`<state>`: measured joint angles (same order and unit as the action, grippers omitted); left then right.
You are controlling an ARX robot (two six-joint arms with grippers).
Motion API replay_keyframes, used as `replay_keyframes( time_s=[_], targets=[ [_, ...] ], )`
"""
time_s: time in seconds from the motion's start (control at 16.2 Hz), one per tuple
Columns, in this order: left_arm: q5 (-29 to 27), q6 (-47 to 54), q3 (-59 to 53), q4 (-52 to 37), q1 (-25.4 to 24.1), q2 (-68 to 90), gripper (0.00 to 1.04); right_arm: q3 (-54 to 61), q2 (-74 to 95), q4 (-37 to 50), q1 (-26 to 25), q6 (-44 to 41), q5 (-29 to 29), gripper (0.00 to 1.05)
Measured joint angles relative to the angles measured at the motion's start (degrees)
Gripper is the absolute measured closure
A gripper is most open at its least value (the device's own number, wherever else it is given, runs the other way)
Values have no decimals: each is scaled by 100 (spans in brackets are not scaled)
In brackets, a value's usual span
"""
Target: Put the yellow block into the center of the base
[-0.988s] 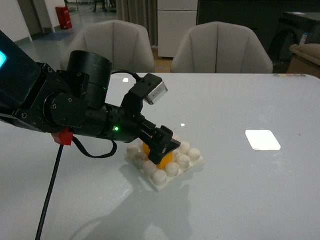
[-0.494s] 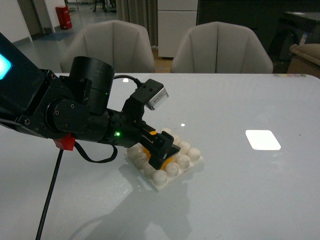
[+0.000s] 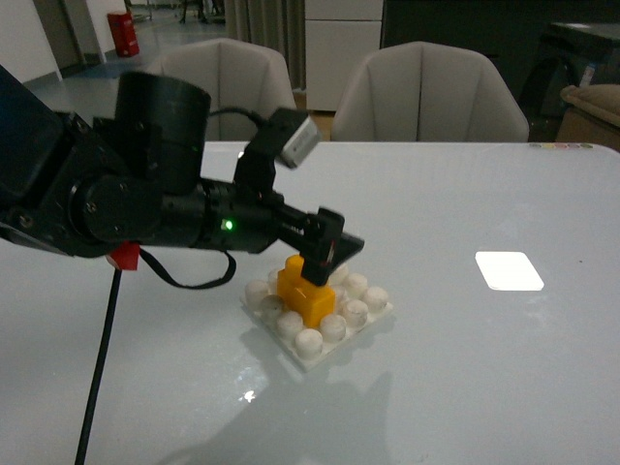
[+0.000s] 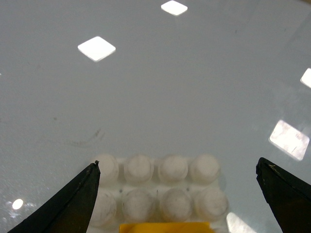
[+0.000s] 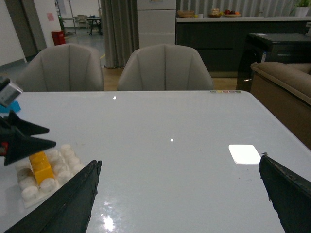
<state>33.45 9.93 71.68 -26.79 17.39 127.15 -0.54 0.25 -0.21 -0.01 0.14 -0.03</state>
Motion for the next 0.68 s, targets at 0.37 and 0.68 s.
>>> replay_keyframes(
  time_s=[0.37, 0.68],
  targets=[
    [-3510, -848, -2085, -3165, -83, -1626, 35, 0, 0, -2, 0, 0, 0, 6],
    [-4135, -964, -5302, -4035, -955, -4087, 93, 0, 0, 2, 0, 0, 0, 6]
  ],
)
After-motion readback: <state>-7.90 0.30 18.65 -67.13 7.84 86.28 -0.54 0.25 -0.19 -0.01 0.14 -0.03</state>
